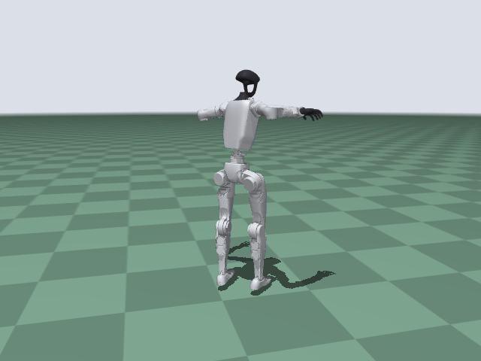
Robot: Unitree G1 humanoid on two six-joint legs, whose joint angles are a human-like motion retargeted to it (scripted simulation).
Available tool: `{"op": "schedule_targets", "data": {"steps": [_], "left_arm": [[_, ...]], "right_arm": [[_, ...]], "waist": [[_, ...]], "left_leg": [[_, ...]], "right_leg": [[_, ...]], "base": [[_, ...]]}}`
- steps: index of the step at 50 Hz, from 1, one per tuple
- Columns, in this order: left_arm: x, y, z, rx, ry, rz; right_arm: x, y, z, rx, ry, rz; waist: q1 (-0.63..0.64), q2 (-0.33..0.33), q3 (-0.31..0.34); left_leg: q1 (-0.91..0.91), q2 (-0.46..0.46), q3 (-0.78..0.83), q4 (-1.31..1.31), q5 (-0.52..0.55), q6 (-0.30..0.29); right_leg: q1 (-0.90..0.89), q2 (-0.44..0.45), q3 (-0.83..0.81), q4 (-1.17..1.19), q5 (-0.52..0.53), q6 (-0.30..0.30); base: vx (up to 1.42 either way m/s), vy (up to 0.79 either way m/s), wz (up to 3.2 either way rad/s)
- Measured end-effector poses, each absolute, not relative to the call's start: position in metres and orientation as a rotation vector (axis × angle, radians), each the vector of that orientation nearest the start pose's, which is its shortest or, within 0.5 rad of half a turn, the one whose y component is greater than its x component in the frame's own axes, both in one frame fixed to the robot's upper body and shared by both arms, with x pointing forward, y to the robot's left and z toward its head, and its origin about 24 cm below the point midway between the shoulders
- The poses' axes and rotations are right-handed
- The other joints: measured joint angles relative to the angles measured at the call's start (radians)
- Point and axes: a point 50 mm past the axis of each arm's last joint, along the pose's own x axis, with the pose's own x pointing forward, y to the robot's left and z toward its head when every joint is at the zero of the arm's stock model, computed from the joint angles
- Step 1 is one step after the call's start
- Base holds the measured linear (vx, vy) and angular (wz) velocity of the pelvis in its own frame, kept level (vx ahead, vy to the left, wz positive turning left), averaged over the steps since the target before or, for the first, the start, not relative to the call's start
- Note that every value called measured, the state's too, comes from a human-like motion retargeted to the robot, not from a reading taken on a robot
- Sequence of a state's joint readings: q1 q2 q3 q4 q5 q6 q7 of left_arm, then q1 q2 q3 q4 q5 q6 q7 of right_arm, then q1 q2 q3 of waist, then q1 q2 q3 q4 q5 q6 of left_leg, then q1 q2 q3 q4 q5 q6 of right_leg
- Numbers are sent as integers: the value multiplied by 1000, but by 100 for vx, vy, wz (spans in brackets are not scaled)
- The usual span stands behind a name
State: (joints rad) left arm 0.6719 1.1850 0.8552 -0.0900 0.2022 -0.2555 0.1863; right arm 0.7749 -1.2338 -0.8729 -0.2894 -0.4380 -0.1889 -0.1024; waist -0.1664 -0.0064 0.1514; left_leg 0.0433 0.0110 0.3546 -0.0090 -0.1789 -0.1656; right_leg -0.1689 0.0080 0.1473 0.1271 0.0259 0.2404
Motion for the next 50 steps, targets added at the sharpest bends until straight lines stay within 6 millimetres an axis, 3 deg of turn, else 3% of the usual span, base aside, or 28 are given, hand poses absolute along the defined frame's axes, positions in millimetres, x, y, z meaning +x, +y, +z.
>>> {"op": "schedule_targets", "data": {"steps": [9,16,23,29,33,43,45,50], "left_arm": [[164,345,260,1453,-410,271],[160,335,264,1439,-448,241],[152,334,272,1444,-461,256],[144,342,272,1452,-413,293],[140,347,270,1464,-377,308],[140,343,267,1409,-404,292],[140,345,266,1424,-388,304],[136,347,267,1415,-387,311]], "right_arm": [[169,-326,274,-1911,-329,-189],[168,-311,284,-1882,-440,-195],[167,-308,294,-1904,-453,-203],[171,-309,298,-1884,-431,-175],[178,-309,295,-1868,-403,-121],[183,-316,293,-1887,-370,-131],[183,-318,292,-1880,-352,-136],[179,-321,293,-1881,-356,-160]], "waist": [[32,43,-44],[94,52,-65],[131,45,-74],[172,36,-80],[214,15,-107],[276,0,-60],[298,-10,-92],[283,1,-50]], "left_leg": [[21,-4,-69,14,-14,2],[25,-5,-144,18,-12,0],[20,-12,-258,15,-5,-5],[20,-13,-325,9,3,-8],[8,-24,-335,10,7,4],[24,-10,-371,42,-2,-7],[-1,-4,-363,46,-6,8],[18,-2,-398,45,-2,-16]], "right_leg": [[77,-26,-79,-45,-10,21],[118,-38,-156,-54,-31,21],[146,-55,-248,-25,-83,19],[140,-23,-177,18,-140,8],[131,-35,-192,13,-111,12],[217,-21,-248,-66,-78,21],[168,-16,-254,-19,-96,21],[231,-11,-280,-81,-75,21]], "base": [[7,-1,42],[4,-2,58],[3,0,88],[3,-3,60],[4,-6,18],[4,-9,19],[5,-11,4],[2,-5,33]]}}
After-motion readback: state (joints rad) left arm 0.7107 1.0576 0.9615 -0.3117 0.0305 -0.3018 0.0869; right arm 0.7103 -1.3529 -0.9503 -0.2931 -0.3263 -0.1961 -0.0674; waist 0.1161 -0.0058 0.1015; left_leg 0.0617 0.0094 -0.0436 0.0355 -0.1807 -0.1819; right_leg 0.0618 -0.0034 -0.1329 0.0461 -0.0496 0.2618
